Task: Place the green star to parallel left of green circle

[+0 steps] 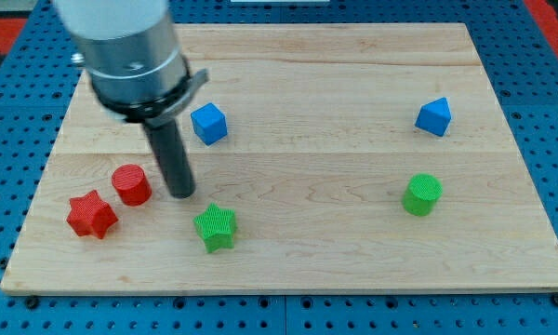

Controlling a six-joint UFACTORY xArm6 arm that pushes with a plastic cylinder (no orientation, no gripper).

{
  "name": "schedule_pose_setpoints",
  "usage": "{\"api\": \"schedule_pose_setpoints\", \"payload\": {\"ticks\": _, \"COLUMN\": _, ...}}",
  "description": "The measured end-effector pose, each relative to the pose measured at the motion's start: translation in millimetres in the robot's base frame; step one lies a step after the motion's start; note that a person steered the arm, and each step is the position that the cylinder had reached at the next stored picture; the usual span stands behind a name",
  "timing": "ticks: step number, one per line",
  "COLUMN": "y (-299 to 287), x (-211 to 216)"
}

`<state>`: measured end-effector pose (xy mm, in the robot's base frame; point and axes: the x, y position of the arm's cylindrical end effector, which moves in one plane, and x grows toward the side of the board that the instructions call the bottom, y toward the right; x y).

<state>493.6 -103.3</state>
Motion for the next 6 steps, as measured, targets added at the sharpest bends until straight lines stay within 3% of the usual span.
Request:
{"api": "schedule_pose_setpoints", "payload": {"ticks": 1, "y": -12.2, "x": -6.4}}
{"api": "schedule_pose_setpoints", "payload": {"ticks": 2, "y": -54.5, "x": 17.4}}
{"api": "schedule_pose_setpoints", "payload": {"ticks": 4, "y": -69.8, "x": 74.4}}
{"api": "schedule_pose_setpoints", "payload": {"ticks": 5, "y": -49.5, "x": 105.4}}
{"api": "schedule_pose_setpoints", "payload": {"ticks": 6, "y": 20.1, "x": 83.7}}
